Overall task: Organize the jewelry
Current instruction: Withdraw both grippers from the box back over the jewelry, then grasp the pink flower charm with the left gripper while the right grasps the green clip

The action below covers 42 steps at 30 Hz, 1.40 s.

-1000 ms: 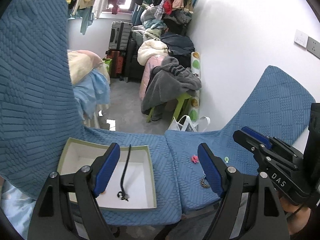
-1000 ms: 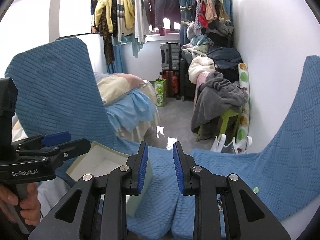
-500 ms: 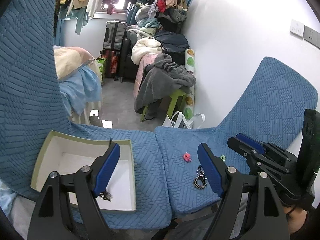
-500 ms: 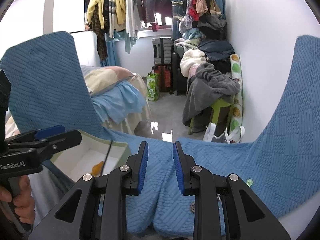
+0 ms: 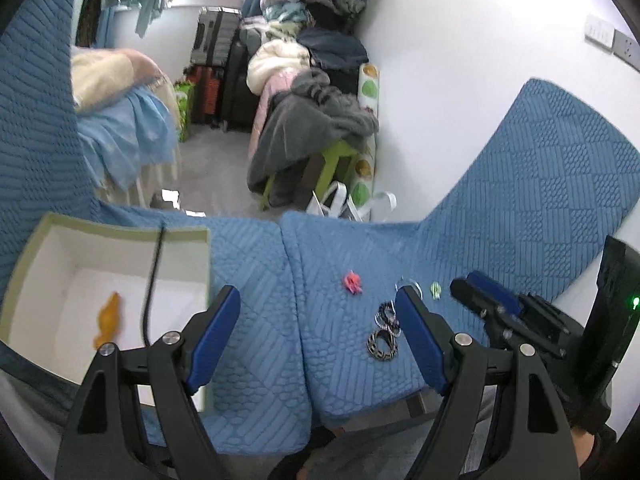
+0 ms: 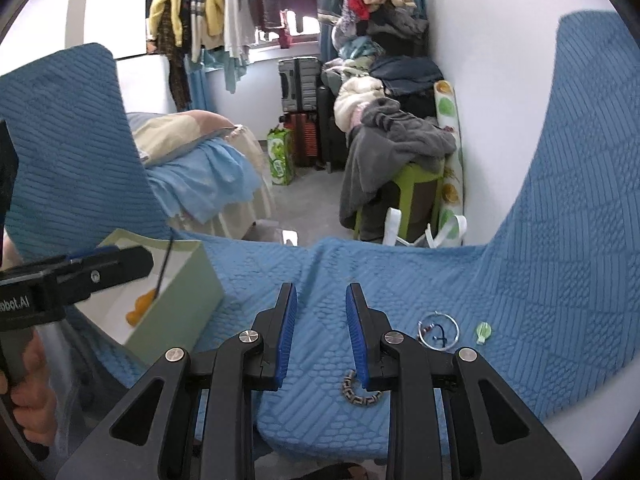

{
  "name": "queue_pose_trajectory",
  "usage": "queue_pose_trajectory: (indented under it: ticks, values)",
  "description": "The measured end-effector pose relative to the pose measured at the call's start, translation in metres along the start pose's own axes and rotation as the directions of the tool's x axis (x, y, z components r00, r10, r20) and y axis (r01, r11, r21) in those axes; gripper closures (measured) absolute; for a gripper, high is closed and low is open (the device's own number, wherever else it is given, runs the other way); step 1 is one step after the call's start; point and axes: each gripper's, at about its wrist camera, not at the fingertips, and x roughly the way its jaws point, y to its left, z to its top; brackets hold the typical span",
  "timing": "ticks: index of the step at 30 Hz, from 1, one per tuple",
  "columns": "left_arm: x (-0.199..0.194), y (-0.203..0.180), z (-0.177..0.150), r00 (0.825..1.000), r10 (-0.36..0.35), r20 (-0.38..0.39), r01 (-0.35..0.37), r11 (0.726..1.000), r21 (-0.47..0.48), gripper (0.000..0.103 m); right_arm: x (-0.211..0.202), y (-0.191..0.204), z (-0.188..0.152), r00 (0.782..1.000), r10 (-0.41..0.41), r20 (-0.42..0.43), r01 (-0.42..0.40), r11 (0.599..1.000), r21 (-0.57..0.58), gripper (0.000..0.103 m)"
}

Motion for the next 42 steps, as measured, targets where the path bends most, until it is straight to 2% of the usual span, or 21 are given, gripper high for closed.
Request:
queue_pose_trajectory:
  ticks: [3,10,16,21,27,32,42]
  values:
    - [0.021,-0.006,-0.008,0.998,-0.03,-0.061,0.03,1.0,-0.003,0.023,0.009,-0.018,-0.007,1.0,-0.02,-0.017,0.021,1.0,0.023,0.08]
    - [0.066,-0.015,-0.017,0.988,-0.041,-0.148,0.038,0.999,-0.019,0.027,0.037,-0.05,-0.033,0.998,-0.047,-0.034,0.048,0.997,0.053,0.08]
    - [0.107,-0.024,-0.017,0.982,-0.045,-0.185,0.04,0.999,-0.032,0.029,0.058,-0.075,-0.044,0.996,-0.048,-0.075,0.053,0.996,0.076,0.08]
    - [0.143,-0.031,-0.019,0.973,-0.044,-0.225,0.037,0.999,-0.033,0.034,0.071,-0.105,-0.051,0.99,-0.095,-0.101,0.105,0.99,0.093,0.08]
    - [0.174,-0.04,-0.019,0.97,-0.045,-0.24,0.04,0.999,-0.027,0.039,0.088,-0.156,-0.062,0.977,-0.149,-0.153,0.17,0.975,0.142,0.08]
    - [0.201,-0.048,-0.017,0.967,-0.043,-0.252,0.039,0.999,-0.019,0.041,0.102,-0.182,-0.071,0.964,-0.178,-0.195,0.208,0.967,0.146,0.08]
    - [0.24,-0.059,-0.023,0.962,0.002,-0.274,0.013,0.999,0.053,0.047,0.135,-0.203,-0.075,0.952,-0.186,-0.243,0.22,0.968,0.123,0.08]
